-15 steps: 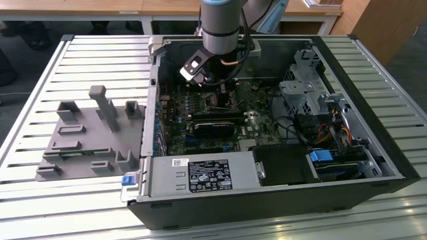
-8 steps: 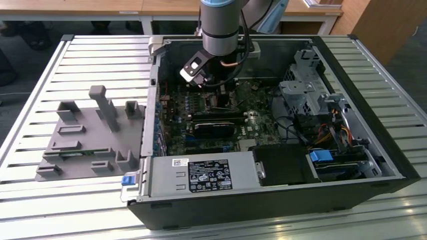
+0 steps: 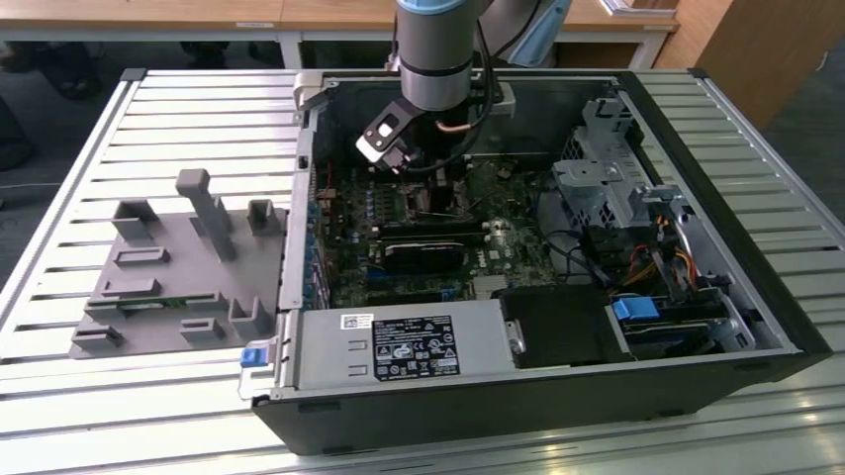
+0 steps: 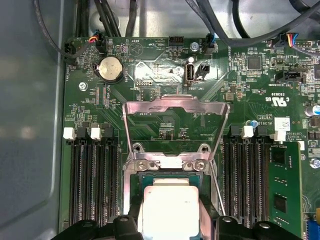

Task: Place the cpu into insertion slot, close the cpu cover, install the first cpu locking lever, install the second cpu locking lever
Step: 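Place the cpu into insertion slot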

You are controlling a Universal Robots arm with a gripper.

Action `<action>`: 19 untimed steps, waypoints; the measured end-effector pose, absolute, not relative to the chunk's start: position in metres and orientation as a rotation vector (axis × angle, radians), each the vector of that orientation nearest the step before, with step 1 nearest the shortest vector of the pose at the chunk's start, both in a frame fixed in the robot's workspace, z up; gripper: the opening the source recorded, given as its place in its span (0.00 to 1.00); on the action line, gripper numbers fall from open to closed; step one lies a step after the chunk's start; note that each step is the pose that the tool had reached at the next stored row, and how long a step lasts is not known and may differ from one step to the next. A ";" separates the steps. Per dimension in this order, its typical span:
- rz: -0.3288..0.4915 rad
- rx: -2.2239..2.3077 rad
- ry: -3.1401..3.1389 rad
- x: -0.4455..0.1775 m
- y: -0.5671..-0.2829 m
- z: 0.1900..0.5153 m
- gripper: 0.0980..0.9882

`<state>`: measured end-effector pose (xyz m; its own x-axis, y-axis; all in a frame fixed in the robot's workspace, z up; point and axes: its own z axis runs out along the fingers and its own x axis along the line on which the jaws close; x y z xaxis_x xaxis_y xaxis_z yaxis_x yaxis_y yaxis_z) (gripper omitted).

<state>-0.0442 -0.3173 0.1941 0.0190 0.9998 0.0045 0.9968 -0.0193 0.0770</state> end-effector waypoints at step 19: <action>0.087 2.205 2.163 -0.044 -0.317 0.209 0.35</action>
